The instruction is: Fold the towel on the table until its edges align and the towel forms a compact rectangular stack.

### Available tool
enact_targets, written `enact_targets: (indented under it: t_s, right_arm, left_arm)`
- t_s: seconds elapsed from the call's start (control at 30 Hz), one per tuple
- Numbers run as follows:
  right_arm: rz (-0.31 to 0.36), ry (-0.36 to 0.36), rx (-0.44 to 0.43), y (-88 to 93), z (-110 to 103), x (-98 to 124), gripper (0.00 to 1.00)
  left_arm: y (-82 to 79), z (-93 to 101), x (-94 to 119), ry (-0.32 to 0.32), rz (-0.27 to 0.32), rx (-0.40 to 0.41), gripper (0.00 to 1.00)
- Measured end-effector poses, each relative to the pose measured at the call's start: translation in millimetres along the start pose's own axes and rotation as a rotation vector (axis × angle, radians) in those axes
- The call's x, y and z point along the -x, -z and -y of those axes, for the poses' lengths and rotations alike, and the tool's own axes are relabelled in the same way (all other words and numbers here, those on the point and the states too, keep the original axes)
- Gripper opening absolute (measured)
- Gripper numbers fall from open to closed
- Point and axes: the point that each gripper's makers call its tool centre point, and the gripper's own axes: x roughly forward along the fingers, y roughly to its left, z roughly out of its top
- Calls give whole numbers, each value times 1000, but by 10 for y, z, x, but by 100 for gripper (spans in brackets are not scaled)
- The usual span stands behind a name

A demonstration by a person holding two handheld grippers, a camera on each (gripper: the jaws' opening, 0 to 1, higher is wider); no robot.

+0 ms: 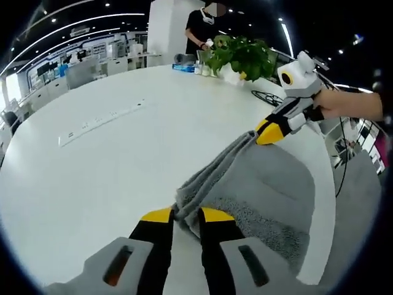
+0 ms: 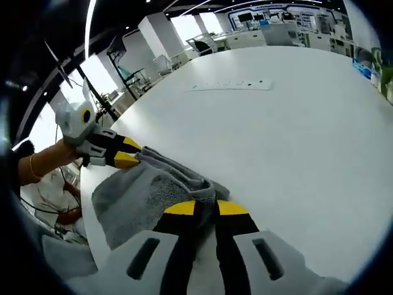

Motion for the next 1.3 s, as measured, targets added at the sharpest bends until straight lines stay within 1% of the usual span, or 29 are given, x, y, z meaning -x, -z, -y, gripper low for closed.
enact_targets:
  t_s: [0.1,0.17,0.27,0.37,0.43,0.53,0.6,0.63,0.73,0.87,1.0,1.1,1.13,1.2,1.3]
  right_arm:
    - [16,0,-7,-34,1,53,12]
    - [52,1,-7,-76,17,89,15]
    - [93,-8,-12,-124,-30,176,19]
    - [137,11,18,-161,-55,281,25]
    - [150,20,36,-165,-79,344,30]
    - [163,24,55,-171,-66,418,37]
    - [162,21,77,-155,-110,481,40]
    - [159,16,89,-143,-141,504,40]
    - [156,15,93,-116,-190,604,40]
    - [175,23,94,-109,-244,733,44]
    - [175,21,89,-35,-317,854,49]
    - [164,24,133,85,-445,963,53]
    - [160,21,147,123,-482,987,55]
    - [148,12,163,217,-478,1007,59]
    - [132,0,158,361,-539,1037,62]
  left_arm:
    - [-37,37,114,2,21,17,23]
    - [-55,27,182,-6,35,10,23]
    - [-63,38,295,-16,61,15,26]
    - [-66,110,435,-22,90,22,27]
    - [-54,146,509,-25,103,20,30]
    - [-40,215,642,-32,124,7,36]
    - [-41,247,712,-32,138,8,39]
    - [-40,264,758,-32,149,9,39]
    - [16,285,827,-35,145,28,40]
    - [33,336,943,-39,174,56,45]
    - [31,425,1081,-45,192,40,54]
    - [30,484,1177,-52,211,33,61]
    - [23,514,1225,-53,230,40,64]
    - [35,567,1293,-54,249,45,67]
    - [101,621,1364,-73,246,40,76]
